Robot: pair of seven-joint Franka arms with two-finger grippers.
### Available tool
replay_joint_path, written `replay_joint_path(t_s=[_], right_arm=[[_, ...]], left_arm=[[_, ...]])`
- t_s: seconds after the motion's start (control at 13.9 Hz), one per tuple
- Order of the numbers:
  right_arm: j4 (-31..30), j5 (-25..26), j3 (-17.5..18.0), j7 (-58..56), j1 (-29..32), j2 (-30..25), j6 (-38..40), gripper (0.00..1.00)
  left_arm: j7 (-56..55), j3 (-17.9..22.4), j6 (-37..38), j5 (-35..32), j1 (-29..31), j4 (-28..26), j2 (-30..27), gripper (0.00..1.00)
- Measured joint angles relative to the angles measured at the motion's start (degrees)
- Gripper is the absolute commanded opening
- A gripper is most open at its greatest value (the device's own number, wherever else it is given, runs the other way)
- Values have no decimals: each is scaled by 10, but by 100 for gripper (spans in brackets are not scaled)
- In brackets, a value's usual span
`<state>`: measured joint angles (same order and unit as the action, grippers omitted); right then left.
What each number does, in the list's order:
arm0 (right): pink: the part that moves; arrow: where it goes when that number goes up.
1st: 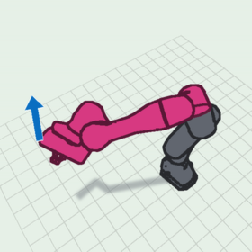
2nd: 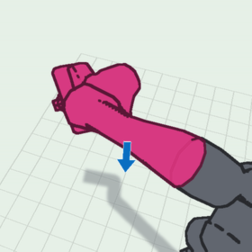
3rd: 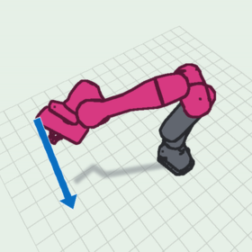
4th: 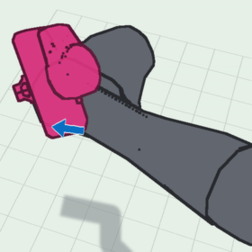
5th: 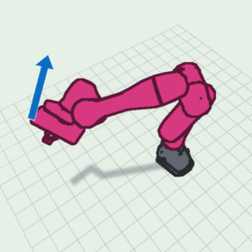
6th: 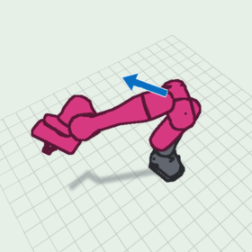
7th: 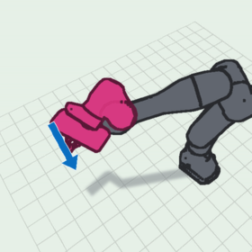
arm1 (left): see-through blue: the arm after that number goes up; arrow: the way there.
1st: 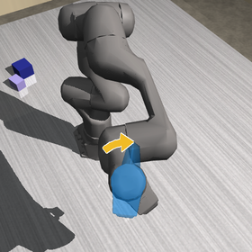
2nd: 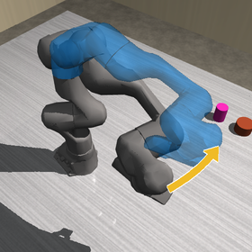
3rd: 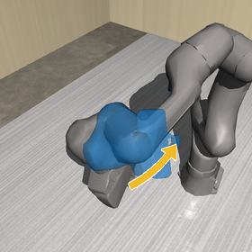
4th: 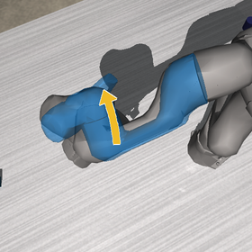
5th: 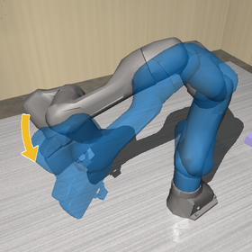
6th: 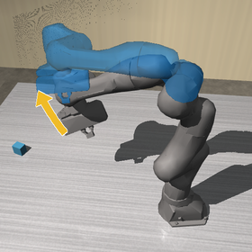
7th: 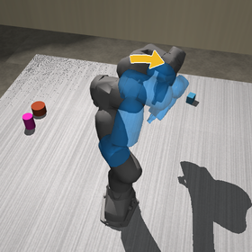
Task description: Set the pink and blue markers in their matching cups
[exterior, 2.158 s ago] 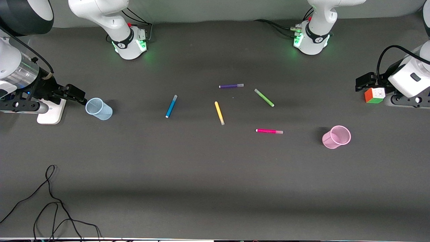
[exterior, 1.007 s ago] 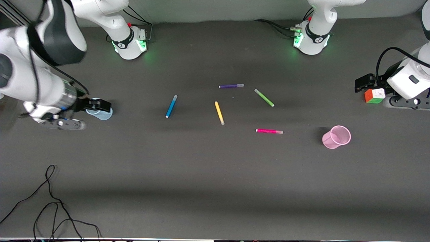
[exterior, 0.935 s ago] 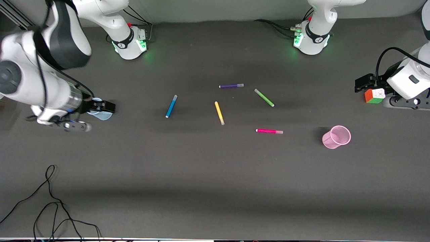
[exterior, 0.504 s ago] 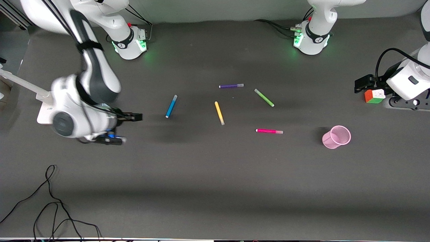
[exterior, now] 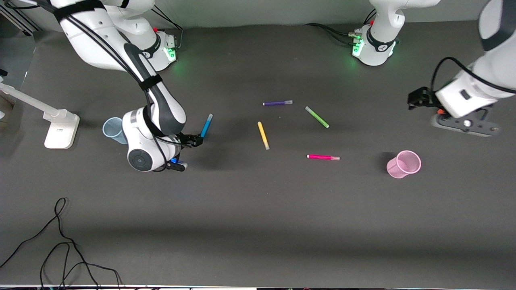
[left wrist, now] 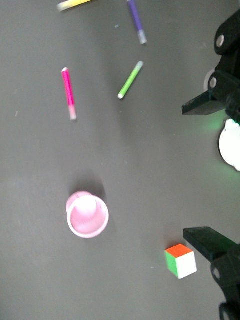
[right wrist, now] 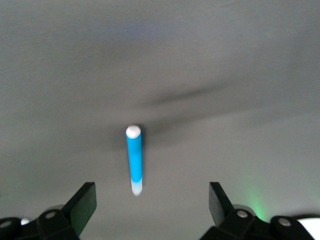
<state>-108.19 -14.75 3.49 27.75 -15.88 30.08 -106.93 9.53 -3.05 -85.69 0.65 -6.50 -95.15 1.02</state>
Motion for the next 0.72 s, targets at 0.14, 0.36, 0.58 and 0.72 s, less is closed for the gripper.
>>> replay_joint_path(t_s=[0.14,0.36,0.58,0.72], right_arm=[[-30,-6,8,6,-3,5,-42,100],[-57,-26,18,9,-6,9,-78,100],[-72,-31,20,10,-6,13,-105,100],[-74,-33,20,11,-6,20,-123,76]], left_arm=[[56,-4,0,2,-22,0,0,99],[116,-7,-8,20,-56,-3,5,100],[126,-9,-31,29,-100,-8,13,100],[127,-10,-56,29,-129,-17,14,100]])
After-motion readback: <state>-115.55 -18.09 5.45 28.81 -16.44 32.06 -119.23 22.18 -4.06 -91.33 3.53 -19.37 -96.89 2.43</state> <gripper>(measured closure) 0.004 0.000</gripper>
